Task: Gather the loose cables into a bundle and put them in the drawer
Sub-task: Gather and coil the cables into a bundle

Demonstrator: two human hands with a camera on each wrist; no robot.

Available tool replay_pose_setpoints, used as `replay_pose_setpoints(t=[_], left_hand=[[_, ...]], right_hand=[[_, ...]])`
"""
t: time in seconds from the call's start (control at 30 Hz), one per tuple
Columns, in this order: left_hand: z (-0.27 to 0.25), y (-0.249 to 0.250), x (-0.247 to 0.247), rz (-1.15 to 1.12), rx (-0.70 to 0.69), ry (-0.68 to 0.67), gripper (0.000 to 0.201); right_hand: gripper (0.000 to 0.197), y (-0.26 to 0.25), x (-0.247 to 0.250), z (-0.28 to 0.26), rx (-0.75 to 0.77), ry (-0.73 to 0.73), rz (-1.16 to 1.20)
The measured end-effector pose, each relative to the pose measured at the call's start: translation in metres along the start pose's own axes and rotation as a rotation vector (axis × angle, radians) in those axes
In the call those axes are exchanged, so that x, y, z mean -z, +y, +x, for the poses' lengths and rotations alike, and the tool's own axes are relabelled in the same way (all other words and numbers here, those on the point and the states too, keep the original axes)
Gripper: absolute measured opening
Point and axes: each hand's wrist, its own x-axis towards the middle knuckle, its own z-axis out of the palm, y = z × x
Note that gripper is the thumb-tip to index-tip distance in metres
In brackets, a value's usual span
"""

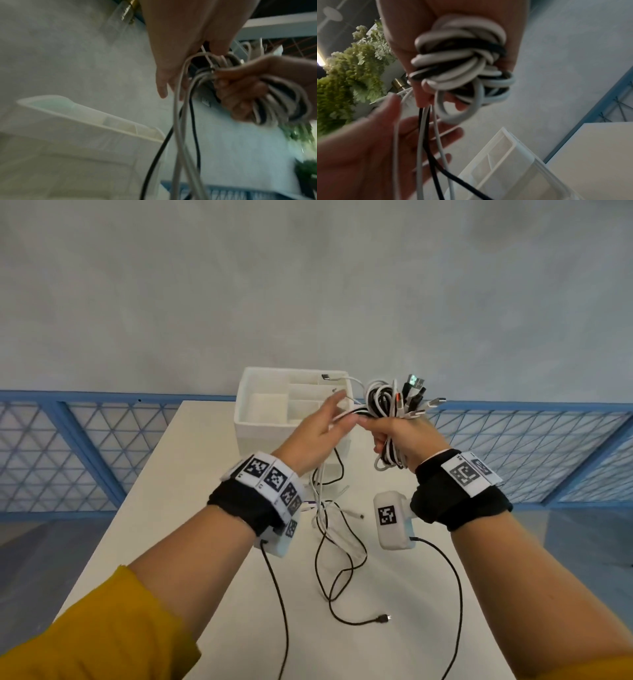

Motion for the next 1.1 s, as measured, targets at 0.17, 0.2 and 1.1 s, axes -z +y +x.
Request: replay_pose_setpoints(t=[0.17, 0.2, 1.1], left_hand=[[-0.005, -0.017, -0.003, 0.13, -0.088, 0.016, 0.02], [-0.006, -0.018, 0.0, 0.082, -0.054, -0.033, 0.019], [0.017, -0.008, 0.019, 0.24, 0.065, -0.05, 0.015]], right_hand=[[0.03, 0.003, 0.009, 0.001, -0.015, -0.034, 0.074], [0.03, 0.005, 0.01, 0.001, -0.026, -0.036, 0.088], [0.021, 0.034, -0.036, -0.003, -0.185, -0.221, 0.108]])
